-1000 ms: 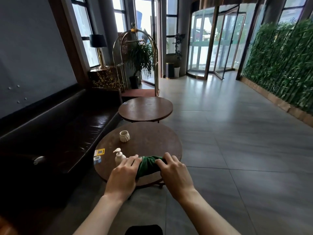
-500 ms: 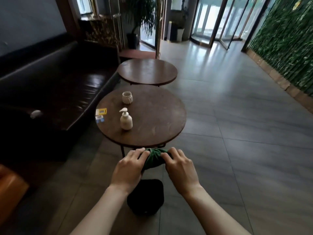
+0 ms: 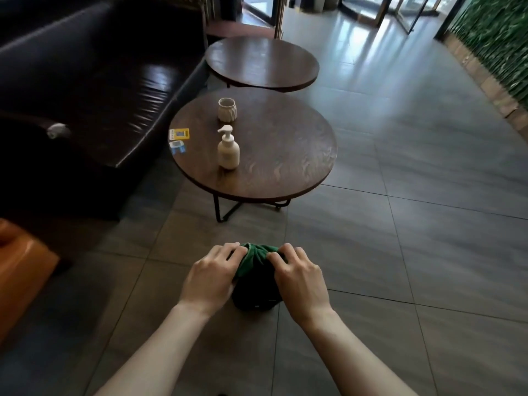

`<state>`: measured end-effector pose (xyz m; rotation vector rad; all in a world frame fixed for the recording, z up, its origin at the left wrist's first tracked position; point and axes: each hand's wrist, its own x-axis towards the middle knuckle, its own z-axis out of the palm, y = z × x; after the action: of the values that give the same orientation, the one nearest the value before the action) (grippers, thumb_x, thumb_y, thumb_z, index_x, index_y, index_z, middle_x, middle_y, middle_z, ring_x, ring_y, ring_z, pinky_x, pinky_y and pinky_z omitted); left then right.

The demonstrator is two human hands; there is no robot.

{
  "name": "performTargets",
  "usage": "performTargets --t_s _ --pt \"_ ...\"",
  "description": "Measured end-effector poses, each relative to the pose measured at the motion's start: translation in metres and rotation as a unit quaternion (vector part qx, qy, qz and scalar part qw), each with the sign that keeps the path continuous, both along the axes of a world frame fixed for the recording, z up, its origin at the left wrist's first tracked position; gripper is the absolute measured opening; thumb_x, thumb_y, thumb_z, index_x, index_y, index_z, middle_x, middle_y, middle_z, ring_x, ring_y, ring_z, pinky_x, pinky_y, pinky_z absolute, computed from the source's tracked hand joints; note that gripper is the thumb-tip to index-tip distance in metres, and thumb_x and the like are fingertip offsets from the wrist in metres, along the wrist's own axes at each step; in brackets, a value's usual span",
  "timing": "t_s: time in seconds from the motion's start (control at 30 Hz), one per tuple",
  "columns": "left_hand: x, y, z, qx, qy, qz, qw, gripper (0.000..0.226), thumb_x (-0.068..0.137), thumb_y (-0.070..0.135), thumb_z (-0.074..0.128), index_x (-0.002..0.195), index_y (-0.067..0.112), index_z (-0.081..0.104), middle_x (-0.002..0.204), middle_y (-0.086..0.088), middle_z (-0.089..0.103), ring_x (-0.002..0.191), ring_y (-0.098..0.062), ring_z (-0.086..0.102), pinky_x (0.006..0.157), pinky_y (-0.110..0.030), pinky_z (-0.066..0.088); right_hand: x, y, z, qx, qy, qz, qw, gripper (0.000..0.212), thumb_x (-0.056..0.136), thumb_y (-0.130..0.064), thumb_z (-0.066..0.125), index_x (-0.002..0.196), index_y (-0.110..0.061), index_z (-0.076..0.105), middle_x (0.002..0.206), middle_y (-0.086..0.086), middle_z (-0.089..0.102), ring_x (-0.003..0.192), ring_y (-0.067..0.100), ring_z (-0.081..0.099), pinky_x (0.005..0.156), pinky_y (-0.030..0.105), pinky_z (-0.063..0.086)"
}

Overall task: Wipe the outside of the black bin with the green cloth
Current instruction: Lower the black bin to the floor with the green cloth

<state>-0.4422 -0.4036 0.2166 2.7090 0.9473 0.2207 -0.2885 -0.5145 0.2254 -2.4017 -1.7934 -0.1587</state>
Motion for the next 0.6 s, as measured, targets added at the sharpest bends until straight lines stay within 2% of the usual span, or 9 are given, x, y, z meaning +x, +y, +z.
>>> performTargets --t_s 0.37,0.6 --pt "0.032 0.012 -0.013 0.050 -0.007 0.010 0.999 0.061 0.064 0.008 0.084 0.120 0.020 0.062 0.119 0.002 0.067 0.102 -0.025 0.068 0.064 -0.039 0.061 0.034 0.015 -0.019 0.030 -0.001 0.005 1.000 0.029 0.073 -0.011 0.084 0.097 -0.019 0.071 0.091 0.002 0.061 0.075 0.021 0.061 0.045 0.031 0.047" --pt "0.062 -0.008 -0.041 0.068 -0.011 0.008 0.998 0.057 0.069 0.011 0.081 0.122 0.019 0.061 0.120 0.001 0.066 0.102 -0.026 0.067 0.065 -0.040 0.060 0.065 -0.007 -0.052 0.048 0.027 -0.014 0.998 0.026 0.076 -0.008 0.082 0.098 -0.018 0.071 0.092 0.003 0.063 0.076 0.024 0.062 0.043 0.034 0.049"
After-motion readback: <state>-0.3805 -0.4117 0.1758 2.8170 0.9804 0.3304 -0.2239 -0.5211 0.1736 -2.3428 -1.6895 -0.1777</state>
